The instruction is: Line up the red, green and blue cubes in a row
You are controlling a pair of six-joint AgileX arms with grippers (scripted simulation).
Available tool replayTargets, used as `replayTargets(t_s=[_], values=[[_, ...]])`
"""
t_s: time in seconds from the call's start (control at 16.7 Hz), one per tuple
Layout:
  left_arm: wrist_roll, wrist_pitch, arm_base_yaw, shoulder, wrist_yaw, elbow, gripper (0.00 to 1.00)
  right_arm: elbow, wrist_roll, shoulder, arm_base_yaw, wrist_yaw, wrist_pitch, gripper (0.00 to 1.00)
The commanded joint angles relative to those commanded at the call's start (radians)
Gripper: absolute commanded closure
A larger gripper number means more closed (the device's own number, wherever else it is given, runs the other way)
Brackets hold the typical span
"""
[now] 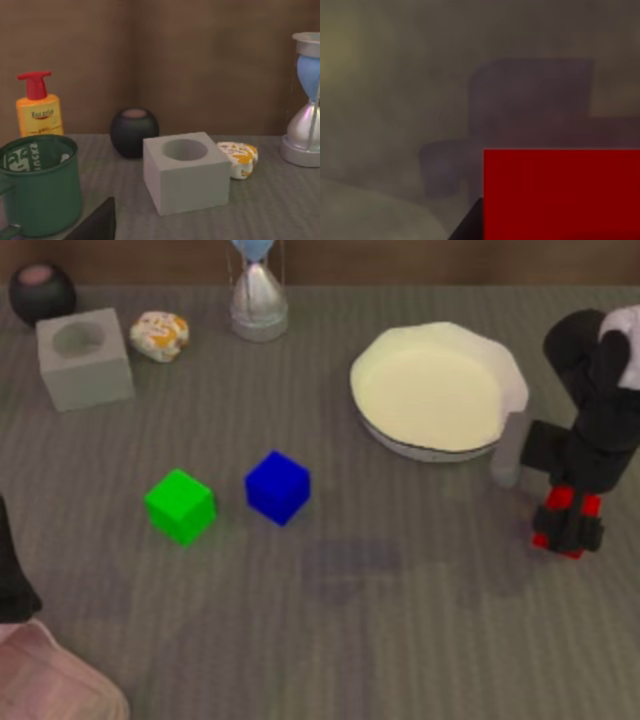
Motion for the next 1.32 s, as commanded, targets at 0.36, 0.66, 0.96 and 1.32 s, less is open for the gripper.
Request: replayTargets(t_s=[0.36,0.66,0.96,1.32], values=[[0.0,0.0,0.0,0.0,0.0,0.0,0.0,0.017,0.01,-0.038,0.003,-0.009,-0.045,1.0],[0.0,0.0,0.0,0.0,0.0,0.0,0.0,0.115,0.011,-0.106,0.006,-0.01,-0.227,1.0],[0.0,0.0,0.0,0.0,0.0,0.0,0.0,0.144,0.011,-0.135,0.008,-0.009,-0.273,1.0],[0.0,0.0,0.0,0.0,0.0,0.0,0.0,0.245,0.056,-0.071,0.115,-0.009,-0.317,1.0]])
